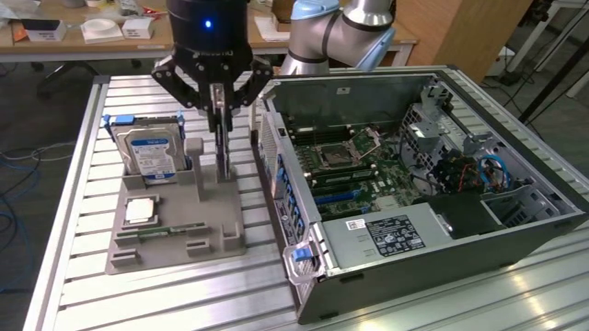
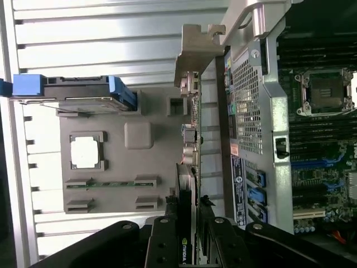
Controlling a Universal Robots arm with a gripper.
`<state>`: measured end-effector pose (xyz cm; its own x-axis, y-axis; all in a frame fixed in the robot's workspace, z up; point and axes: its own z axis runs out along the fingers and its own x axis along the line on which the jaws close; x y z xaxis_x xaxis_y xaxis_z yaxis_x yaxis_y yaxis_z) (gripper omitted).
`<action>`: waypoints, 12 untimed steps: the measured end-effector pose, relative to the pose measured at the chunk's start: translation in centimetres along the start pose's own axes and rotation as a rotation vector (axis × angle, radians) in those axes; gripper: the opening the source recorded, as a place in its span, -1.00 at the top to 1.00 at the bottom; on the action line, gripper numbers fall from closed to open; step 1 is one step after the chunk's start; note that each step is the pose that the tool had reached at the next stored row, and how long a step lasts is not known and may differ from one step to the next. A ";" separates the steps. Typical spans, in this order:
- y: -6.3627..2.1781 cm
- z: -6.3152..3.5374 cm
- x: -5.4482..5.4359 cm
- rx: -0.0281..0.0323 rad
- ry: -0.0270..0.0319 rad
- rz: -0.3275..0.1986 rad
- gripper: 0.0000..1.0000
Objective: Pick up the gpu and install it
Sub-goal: 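Pick up the gpu and move the gpu toward the slot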
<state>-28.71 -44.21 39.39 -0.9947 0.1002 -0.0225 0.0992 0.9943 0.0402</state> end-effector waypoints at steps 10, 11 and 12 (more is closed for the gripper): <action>0.12 -2.48 -0.2 -0.0011 0.0001 0.000 0.47; 0.15 -2.47 -0.4 -0.0011 0.0001 0.000 0.47; 0.18 -2.46 -0.6 -0.0012 0.0001 0.000 0.47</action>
<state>-28.15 -44.19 41.87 -0.9947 0.1002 -0.0225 0.0992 0.9942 0.0414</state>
